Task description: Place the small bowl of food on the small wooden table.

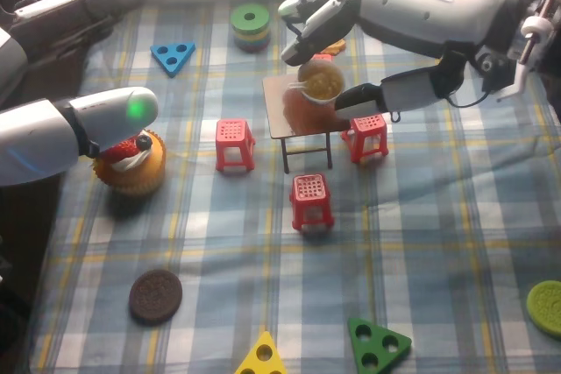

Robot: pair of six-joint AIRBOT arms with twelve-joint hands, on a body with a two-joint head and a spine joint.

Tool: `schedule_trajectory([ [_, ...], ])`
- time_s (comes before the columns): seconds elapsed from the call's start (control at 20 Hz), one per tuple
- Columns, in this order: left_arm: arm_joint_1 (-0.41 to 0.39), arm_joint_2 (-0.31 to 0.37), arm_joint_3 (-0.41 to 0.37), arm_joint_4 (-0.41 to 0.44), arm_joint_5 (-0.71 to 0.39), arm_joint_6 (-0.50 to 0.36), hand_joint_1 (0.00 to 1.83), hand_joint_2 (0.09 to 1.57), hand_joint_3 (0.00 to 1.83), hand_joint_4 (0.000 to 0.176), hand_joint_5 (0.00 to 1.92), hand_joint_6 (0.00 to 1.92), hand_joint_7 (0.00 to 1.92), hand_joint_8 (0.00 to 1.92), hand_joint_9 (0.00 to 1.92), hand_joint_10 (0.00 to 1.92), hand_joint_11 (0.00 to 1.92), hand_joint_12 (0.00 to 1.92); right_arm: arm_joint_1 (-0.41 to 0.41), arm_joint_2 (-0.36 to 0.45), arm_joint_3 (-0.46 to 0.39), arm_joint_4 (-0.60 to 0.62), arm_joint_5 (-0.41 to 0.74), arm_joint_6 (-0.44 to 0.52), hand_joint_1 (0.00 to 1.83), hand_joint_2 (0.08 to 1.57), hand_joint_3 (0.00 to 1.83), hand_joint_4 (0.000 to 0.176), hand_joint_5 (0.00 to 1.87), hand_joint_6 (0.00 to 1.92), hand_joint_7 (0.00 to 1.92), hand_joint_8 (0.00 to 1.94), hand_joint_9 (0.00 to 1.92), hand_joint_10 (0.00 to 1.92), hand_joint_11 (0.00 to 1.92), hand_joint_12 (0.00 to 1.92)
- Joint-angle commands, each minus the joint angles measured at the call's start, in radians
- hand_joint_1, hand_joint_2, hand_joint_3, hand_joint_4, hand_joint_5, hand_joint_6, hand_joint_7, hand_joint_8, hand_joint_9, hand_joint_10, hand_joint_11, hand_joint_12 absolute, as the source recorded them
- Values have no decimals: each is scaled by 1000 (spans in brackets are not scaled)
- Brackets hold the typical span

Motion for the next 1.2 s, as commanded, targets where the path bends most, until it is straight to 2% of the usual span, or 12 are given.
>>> schedule_trajectory([
  [0.0, -12, -2, 6, 14, -122, -12, 554, 1031, 1, 139, 368, 0, 372, 2, 363, 1, 0, 370, 17, 10, -6, 31, 112, 1, 1061, 949, 0, 97, 816, 0, 617, 0, 528, 6, 0, 1262],
  [0.35, -13, -3, 6, 14, -128, -13, 581, 1015, 0, 125, 386, 0, 369, 4, 363, 3, 0, 377, 28, 18, -12, 29, 123, 1, 1071, 918, 0, 82, 582, 0, 571, 5, 558, 6, 0, 1047],
  [0.45, -13, -2, 7, 10, -137, -13, 541, 1014, 0, 124, 395, 3, 388, 9, 372, 6, 0, 374, 28, 45, -26, 30, 142, 1, 1016, 920, 1, 113, 501, 0, 540, 0, 525, 0, 0, 1108],
  [0.6, -13, 4, 7, 5, -168, -32, 605, 999, 0, 137, 367, 1, 321, 1, 268, 0, 0, 287, 28, 86, -70, 63, 224, 1, 901, 936, 2, 75, 376, 0, 445, 0, 469, 0, 0, 1093],
  [0.65, -13, 10, 8, 5, -189, -51, 602, 1025, 0, 98, 397, 1, 320, 3, 283, 2, 0, 426, 17, 128, -93, 75, 253, 1, 779, 952, 4, 59, 288, 0, 331, 0, 365, 0, 0, 914],
  [0.7, -13, 14, 11, 6, -210, -75, 602, 1025, 0, 98, 397, 1, 320, 3, 283, 2, 0, 426, 7, 160, -114, 82, 281, 1, 779, 952, 4, 59, 288, 0, 331, 0, 365, 0, 0, 914],
  [0.75, -13, 18, 18, 8, -242, -119, 664, 1019, 0, 113, 352, 0, 327, 1, 279, 0, 0, 518, -34, 195, -137, 119, 337, 0, 770, 945, 1, 51, 268, 1, 307, 1, 298, 4, 0, 651],
  [0.85, -6, 19, 35, 21, -305, -221, 665, 1014, 0, 128, 335, 0, 326, 0, 235, 0, 0, 490, -142, 243, -172, 219, 479, 0, 809, 971, 10, 26, 250, 0, 301, 0, 301, 7, 0, 627],
  [0.95, 1, 13, 56, 42, -366, -329, 707, 1008, 0, 113, 353, 2, 310, 1, 224, 7, 0, 485, -264, 267, -205, 321, 637, -1, 814, 976, 3, 0, 263, 4, 327, 7, 311, 6, 12, 649],
  [1.0, 9, 2, 73, 57, -386, -408, 840, 1020, 0, 58, 388, 1, 355, 1, 280, 7, 0, 705, -339, 271, -225, 369, 720, -2, 736, 1028, 3, 0, 309, 4, 379, 6, 365, 10, 92, 657],
  [1.05, 25, -13, 99, 79, -412, -518, 781, 1111, 20, 52, 329, 4, 266, 9, 186, 17, 0, 455, -410, 276, -251, 404, 785, -7, 767, 1175, 8, 0, 391, 5, 522, 9, 530, 16, 258, 585],
  [1.15, 47, -32, 121, 89, -445, -624, 757, 1122, 8, 56, 319, 1, 313, 6, 242, 17, 0, 572, -549, 309, -311, 497, 908, -36, 815, 1199, 2, 0, 437, 3, 592, 3, 596, 14, 283, 647],
])
